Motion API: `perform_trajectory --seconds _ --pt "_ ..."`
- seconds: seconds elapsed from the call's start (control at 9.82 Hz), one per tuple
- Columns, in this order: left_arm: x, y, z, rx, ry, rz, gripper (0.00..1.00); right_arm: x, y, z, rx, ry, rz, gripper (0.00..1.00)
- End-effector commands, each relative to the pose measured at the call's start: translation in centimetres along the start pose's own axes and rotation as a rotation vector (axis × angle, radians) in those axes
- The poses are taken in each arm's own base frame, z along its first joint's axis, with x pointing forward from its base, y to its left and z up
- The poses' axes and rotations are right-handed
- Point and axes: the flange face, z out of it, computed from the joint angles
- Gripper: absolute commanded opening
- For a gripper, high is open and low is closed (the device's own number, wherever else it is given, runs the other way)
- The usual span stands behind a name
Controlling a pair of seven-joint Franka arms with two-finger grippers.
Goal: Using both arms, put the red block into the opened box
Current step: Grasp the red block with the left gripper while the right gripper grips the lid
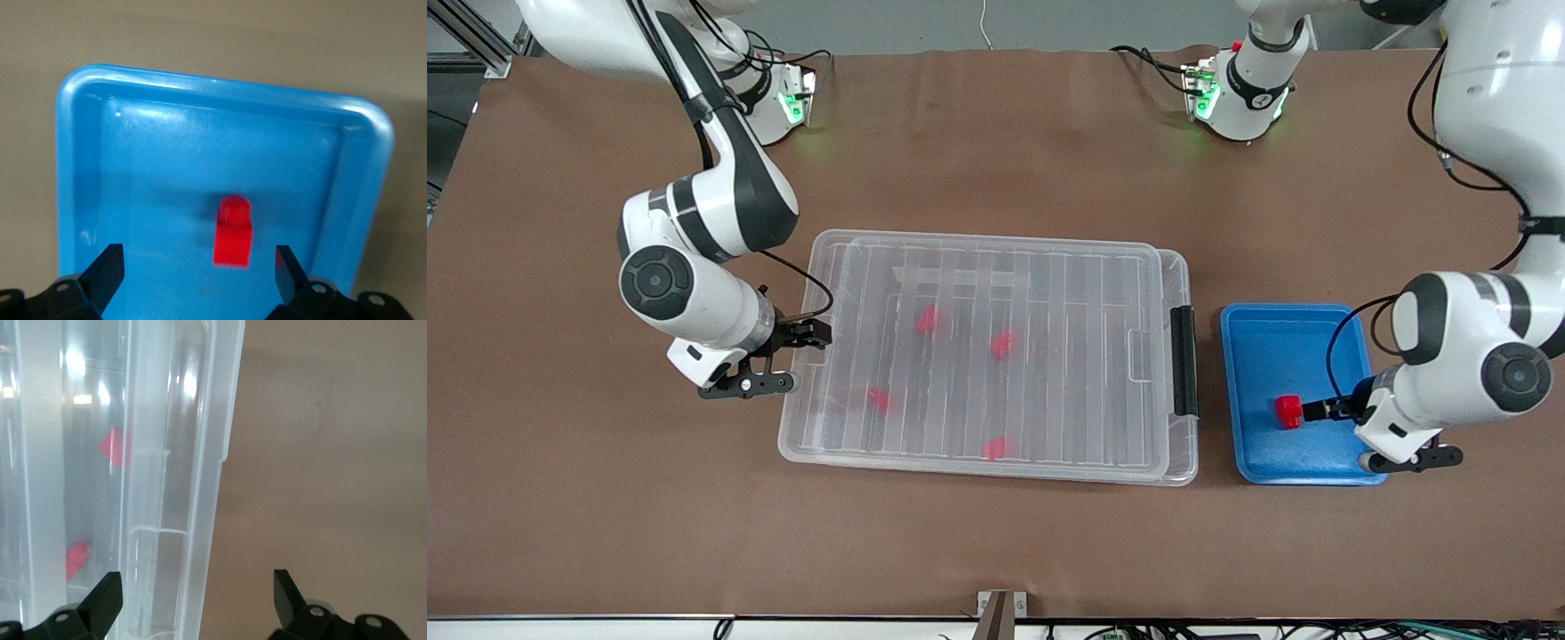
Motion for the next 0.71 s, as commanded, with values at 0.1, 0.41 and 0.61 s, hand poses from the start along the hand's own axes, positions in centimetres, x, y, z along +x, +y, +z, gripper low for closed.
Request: perform_trajectory --seconds 0.1,0.41,0.61 --pt "0.5 0.3 5.3 -0.004 -0.013 0.002 1.0 -0.1 0.4 1.8 -0.036 0.01 0.001 1.0" --pt "0.1 1.8 6.8 -0.009 -0.032 0.018 0.94 -0.5 1.2 3.6 -0.057 0.012 -0.012 1.0" --pt "-0.6 2.4 8.3 -0.015 -0.055 0.024 0.8 -0.4 2.8 3.1 -0.063 0.001 0.007 1.0"
